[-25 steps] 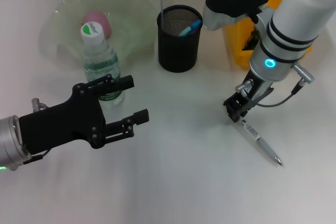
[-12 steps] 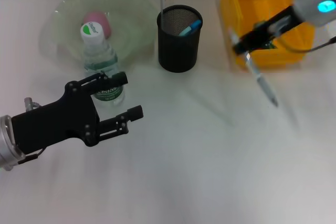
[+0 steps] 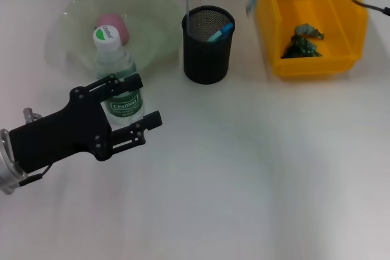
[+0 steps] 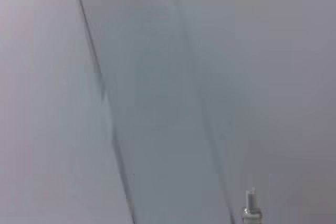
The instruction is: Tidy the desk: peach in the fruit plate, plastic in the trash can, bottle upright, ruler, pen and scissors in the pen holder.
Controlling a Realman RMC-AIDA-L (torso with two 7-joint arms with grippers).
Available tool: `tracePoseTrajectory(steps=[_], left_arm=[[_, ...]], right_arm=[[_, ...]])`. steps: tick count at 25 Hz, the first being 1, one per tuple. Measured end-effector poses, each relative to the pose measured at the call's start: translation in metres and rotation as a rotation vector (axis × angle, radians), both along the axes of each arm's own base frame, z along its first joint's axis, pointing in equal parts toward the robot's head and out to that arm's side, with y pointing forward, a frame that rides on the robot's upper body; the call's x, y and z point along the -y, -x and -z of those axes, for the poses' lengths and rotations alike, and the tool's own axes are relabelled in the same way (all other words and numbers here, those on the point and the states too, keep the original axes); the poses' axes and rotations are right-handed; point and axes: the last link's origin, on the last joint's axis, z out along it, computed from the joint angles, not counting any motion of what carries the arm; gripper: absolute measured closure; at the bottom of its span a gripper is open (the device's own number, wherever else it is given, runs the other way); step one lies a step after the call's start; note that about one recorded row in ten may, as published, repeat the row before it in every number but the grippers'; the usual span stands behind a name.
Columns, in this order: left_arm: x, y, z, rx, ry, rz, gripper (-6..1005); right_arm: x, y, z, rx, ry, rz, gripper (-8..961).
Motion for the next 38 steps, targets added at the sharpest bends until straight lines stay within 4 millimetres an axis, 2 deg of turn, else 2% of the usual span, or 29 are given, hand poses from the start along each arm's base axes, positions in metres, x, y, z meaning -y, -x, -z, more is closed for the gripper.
tracePoseTrajectory(steps=[1,2,3,4,5,6,7,8,10,12,22,32,38], left_arm=[[0.0,0.0,0.0,0.0,0.0,0.0,250],[0.0,0.0,0.0,0.004,-0.002,-0.004,250],[0.0,0.0,0.001,0.014,-0.004,-0.009,250],[-0.001,-0.001,0.001,0.018,-0.005,-0.011,250],[-0.001,-0.001,0.001,0.02,-0.005,-0.011,250],[-0.001,-0.001,0.001,0.02,-0.005,-0.011,250],[-0.002,-0.001,0.001,0.021,-0.006,-0.012,250],[-0.002,-0.001,0.0,0.022,-0.006,-0.012,250],[-0.002,-0.001,0.0,0.023,-0.008,-0.014,250],[-0.003,-0.002,0.0,0.025,-0.009,-0.014,250],[-0.003,-0.002,0.0,0.034,-0.016,-0.017,250],[-0.002,-0.003,0.0,0.039,-0.008,-0.017,250],[0.0,-0.003,-0.001,0.046,-0.002,-0.012,249]], right_arm=[[0.0,0.0,0.0,0.0,0.0,0.0,777],[-0.009,-0.013,0.014,-0.103,-0.052,0.011,774],[-0.014,-0.017,0.022,-0.124,-0.07,0.023,772],[-0.014,-0.017,0.022,-0.124,-0.07,0.023,769],[-0.024,-0.021,0.039,-0.133,-0.086,0.046,767],[-0.024,-0.021,0.039,-0.133,-0.086,0.046,765],[-0.031,-0.022,0.054,-0.109,-0.083,0.066,762],[-0.031,-0.022,0.054,-0.109,-0.083,0.066,760],[-0.043,-0.018,0.07,-0.048,-0.079,0.099,755],[-0.049,-0.017,0.076,-0.012,-0.08,0.125,750],[-0.054,-0.014,0.088,0.056,-0.056,0.139,725],[-0.052,-0.015,0.089,0.053,-0.047,0.14,701],[-0.045,-0.015,0.086,0.02,-0.024,0.114,416]])
